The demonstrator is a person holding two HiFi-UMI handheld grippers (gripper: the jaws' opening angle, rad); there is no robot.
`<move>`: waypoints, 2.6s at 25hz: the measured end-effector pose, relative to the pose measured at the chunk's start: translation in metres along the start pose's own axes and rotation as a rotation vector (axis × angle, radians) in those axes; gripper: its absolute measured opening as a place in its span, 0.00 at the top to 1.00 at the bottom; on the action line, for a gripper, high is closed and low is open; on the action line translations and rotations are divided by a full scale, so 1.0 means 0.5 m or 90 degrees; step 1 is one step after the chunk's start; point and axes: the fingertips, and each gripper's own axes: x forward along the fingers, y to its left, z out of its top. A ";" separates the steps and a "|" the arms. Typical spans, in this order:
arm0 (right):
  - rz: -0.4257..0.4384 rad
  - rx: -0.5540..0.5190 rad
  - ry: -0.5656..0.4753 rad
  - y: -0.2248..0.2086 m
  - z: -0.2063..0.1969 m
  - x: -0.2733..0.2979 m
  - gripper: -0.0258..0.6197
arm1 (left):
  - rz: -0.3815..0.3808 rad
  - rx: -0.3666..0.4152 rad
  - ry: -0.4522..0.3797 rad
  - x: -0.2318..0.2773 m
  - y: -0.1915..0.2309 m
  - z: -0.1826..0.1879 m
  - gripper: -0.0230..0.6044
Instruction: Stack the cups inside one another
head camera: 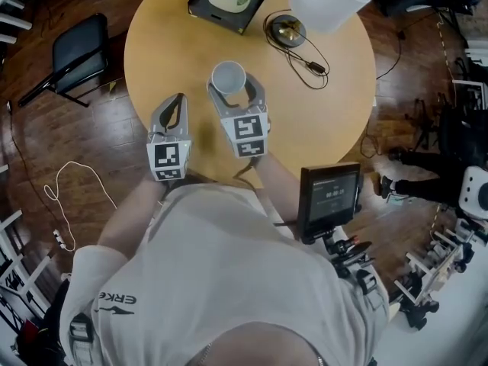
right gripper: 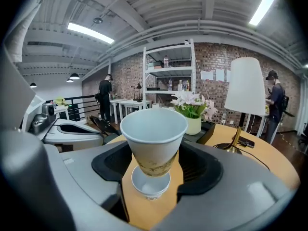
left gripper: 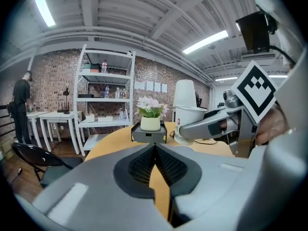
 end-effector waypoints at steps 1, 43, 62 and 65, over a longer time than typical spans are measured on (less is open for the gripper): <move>0.002 0.003 0.007 0.003 -0.012 0.005 0.47 | 0.000 -0.001 0.003 0.001 0.001 -0.005 0.96; -0.008 -0.031 0.116 0.019 -0.130 0.059 0.25 | -0.018 -0.018 0.050 0.015 0.014 -0.063 0.96; -0.094 -0.008 0.014 -0.014 -0.023 -0.041 0.35 | -0.094 -0.003 -0.010 0.018 -0.033 -0.003 0.96; -0.113 -0.009 0.001 -0.022 -0.009 -0.072 0.38 | -0.103 -0.002 -0.024 0.014 -0.048 0.011 0.96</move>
